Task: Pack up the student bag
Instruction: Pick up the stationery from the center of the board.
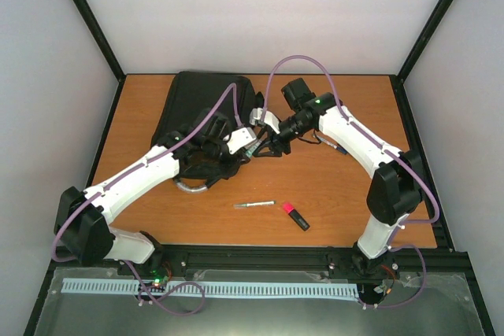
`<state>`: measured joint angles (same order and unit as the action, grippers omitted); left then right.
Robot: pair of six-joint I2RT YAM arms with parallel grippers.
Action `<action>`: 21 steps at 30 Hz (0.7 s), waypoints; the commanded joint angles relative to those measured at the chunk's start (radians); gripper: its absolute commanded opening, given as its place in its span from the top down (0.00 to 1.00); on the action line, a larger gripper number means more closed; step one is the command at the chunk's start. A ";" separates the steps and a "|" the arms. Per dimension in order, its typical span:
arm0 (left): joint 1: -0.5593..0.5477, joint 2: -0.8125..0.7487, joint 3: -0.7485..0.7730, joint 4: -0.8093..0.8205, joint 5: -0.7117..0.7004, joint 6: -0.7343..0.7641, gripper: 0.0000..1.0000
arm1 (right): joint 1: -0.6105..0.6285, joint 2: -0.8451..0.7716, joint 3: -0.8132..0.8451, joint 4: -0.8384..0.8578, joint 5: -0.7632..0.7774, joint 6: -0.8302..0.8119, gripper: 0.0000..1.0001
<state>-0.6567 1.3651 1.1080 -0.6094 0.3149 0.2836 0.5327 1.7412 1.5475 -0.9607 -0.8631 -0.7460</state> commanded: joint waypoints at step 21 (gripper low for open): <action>0.272 -0.010 0.131 -0.036 -0.151 -0.036 0.31 | -0.098 -0.189 -0.165 0.053 0.136 -0.001 0.90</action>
<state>-0.4995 1.3701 1.1549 -0.6014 0.2066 0.2710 0.4435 1.6165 1.4349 -0.9257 -0.7818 -0.7322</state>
